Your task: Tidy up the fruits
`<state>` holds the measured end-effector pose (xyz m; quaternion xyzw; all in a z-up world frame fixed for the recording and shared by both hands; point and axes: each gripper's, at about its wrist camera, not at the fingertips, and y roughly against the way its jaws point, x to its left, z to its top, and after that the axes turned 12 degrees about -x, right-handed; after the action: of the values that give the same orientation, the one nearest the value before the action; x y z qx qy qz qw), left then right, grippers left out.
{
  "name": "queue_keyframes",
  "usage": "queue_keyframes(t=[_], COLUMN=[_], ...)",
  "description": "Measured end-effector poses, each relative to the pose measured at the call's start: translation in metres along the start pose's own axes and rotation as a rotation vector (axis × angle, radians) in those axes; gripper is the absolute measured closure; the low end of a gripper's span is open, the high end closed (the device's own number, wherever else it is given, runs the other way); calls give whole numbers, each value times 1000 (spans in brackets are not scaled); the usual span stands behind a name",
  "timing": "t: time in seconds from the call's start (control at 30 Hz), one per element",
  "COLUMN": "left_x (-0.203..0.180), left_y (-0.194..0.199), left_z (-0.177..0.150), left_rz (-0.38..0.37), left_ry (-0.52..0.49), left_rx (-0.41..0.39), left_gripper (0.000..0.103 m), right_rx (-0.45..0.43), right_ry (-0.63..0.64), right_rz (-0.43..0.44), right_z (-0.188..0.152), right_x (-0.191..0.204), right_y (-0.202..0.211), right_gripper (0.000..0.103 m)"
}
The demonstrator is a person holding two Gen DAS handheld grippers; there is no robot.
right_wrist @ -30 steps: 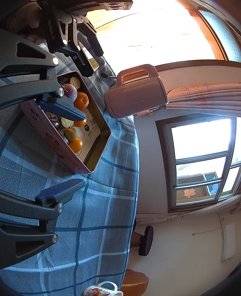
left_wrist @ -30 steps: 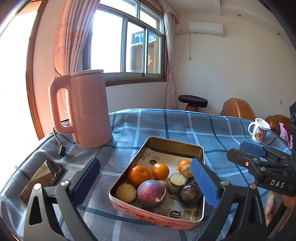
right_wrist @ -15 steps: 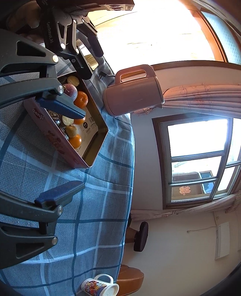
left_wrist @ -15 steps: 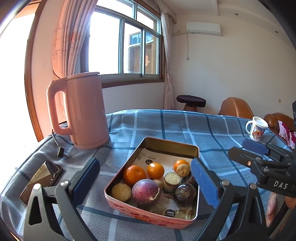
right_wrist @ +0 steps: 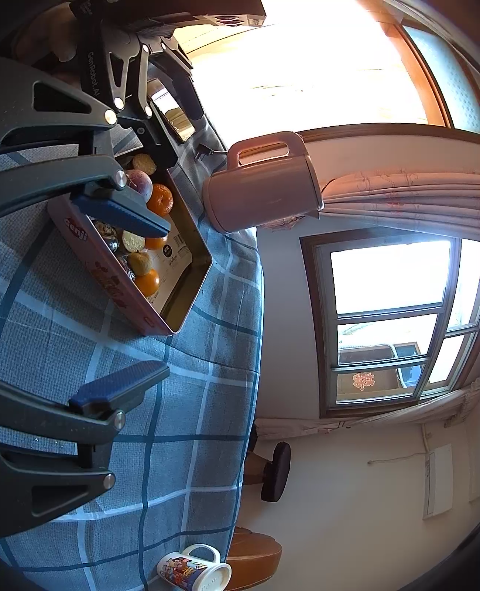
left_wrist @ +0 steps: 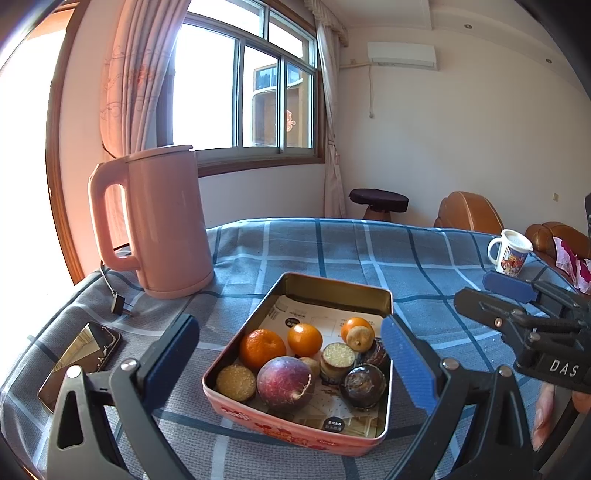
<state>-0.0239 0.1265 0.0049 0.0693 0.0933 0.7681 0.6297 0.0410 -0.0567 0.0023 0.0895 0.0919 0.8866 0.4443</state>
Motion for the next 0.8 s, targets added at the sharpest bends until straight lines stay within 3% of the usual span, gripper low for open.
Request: queue_keyframes(t=[0.8], left_x=[-6], left_y=[6], left_z=[4], left_rz=[-16], left_ry=[-3], left_rx=[-13], left_gripper=[0], right_rx=[-13], right_ry=[6], right_rz=[-5], right_z=[0], right_x=[-1], right_y=[6], right_gripper=[33])
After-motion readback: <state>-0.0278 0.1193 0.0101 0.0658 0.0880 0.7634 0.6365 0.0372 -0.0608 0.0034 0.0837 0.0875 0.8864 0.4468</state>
